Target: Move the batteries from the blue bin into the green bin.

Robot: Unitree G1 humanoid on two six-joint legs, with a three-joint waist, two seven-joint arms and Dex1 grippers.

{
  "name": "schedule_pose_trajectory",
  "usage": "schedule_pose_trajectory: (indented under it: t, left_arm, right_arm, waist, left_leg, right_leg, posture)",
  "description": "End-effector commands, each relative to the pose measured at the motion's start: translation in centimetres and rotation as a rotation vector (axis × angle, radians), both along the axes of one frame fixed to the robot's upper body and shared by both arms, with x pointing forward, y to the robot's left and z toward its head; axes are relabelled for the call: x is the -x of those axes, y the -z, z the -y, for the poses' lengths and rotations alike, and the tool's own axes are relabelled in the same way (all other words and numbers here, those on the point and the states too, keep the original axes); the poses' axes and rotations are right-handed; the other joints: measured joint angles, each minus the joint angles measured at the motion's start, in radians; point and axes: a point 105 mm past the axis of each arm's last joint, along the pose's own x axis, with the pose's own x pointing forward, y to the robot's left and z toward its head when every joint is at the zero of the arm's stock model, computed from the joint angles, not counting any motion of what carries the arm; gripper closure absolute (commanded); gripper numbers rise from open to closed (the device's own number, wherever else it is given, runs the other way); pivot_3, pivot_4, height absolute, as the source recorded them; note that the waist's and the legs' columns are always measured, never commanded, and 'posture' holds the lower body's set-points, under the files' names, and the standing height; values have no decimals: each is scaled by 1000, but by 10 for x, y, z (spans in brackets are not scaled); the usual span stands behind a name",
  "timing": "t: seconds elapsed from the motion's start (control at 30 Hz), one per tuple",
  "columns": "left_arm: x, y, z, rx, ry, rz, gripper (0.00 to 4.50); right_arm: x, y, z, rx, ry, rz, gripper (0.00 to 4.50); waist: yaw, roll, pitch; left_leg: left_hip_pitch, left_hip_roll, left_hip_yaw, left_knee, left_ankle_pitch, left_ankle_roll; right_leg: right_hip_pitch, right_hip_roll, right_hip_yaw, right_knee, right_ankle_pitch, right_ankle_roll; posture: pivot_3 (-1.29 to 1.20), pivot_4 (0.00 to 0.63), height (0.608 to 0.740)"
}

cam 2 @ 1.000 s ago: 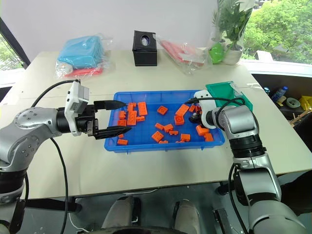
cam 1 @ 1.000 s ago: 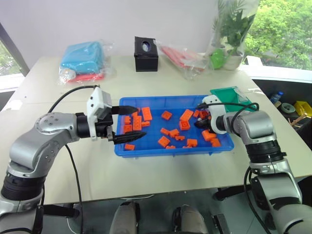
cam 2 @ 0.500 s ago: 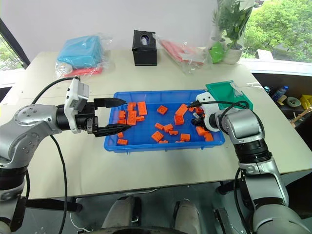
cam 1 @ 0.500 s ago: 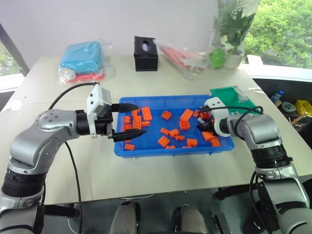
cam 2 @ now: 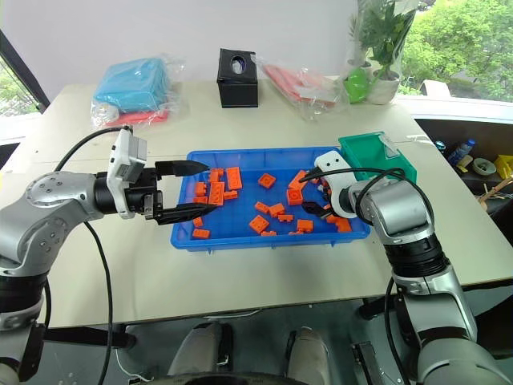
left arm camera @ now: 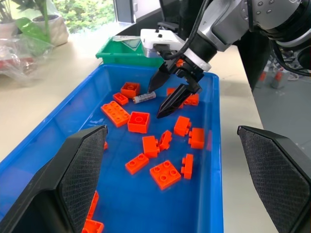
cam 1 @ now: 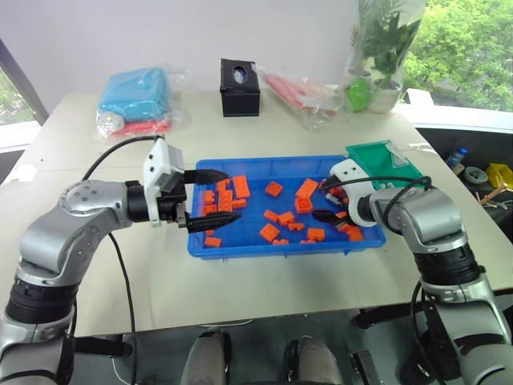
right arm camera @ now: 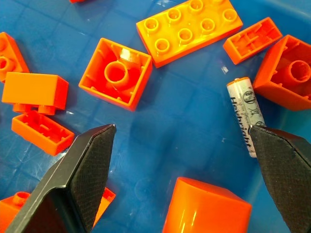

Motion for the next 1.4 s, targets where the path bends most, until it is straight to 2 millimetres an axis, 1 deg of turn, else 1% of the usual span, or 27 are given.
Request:
schedule_pose_trajectory:
  t: [0.03,0.17,0.27,0.37,0.47,0.57,0.63,0.77,0.97,1.23,1.4]
  left_arm:
    - [1,-10,2,7,15,53,0]
    - [0,-11,2,7,14,58,0]
    - [0,-11,2,4,11,60,0]
    - [1,-12,2,4,9,61,0]
    - [1,-12,1,4,4,63,0]
    - [2,-13,0,3,-4,65,0]
    - [2,-13,-1,2,-9,65,0]
    - [3,-12,-2,3,-13,64,0]
    - [1,-12,1,11,-10,68,0]
    - [2,-11,-2,8,-18,68,0]
    - [2,-11,-1,10,-19,68,0]
  right_arm:
    - [-8,-1,7,36,-11,48,29]
    - [-17,7,11,49,-13,46,29]
    - [-22,17,14,46,-1,14,29]
    - [-27,21,12,85,-39,32,29]
    - [-31,24,11,96,-41,27,29]
    - [-31,20,8,113,-70,47,29]
    - [-29,14,6,112,-81,58,29]
    - [-28,7,5,117,-82,73,29]
    - [-34,11,7,139,-74,77,29]
    - [-38,2,4,173,-100,128,29]
    - [-44,6,13,227,-76,140,29]
  waist:
    - [0,0,0]
    - [1,-1,0]
    - [1,-1,0]
    - [1,-1,-1]
    - [1,-1,-1]
    - [1,-1,-1]
    - [0,-1,-1]
    - [0,-1,-1]
    - [0,-1,0]
    - [0,-1,0]
    - [0,0,0]
  left_leg:
    - [0,0,0,0,0,0]
    - [0,0,0,0,0,0]
    - [0,0,0,1,0,0]
    - [0,0,0,1,0,0]
    - [0,0,0,1,0,0]
    - [0,0,0,1,0,0]
    - [0,0,0,1,0,0]
    - [0,0,0,1,0,0]
    - [0,0,0,1,0,0]
    - [0,0,0,1,0,0]
    - [0,0,0,1,0,0]
  right_leg:
    - [0,0,0,0,0,0]
    - [0,0,0,0,0,0]
    - [1,0,0,0,0,0]
    - [1,0,0,0,0,0]
    - [1,0,0,0,0,0]
    - [1,0,0,0,0,0]
    - [1,0,0,0,0,0]
    - [1,0,0,0,0,0]
    - [1,0,0,0,0,0]
    - [1,0,0,0,0,0]
    - [1,0,0,0,0,0]
  posture:
    - [0,150,636]
    - [0,150,636]
    - [0,150,636]
    - [0,150,636]
    - [0,150,636]
    - [0,150,636]
    - [0,150,636]
    - [0,150,636]
    - [0,150,636]
    - [0,150,636]
    - [0,150,636]
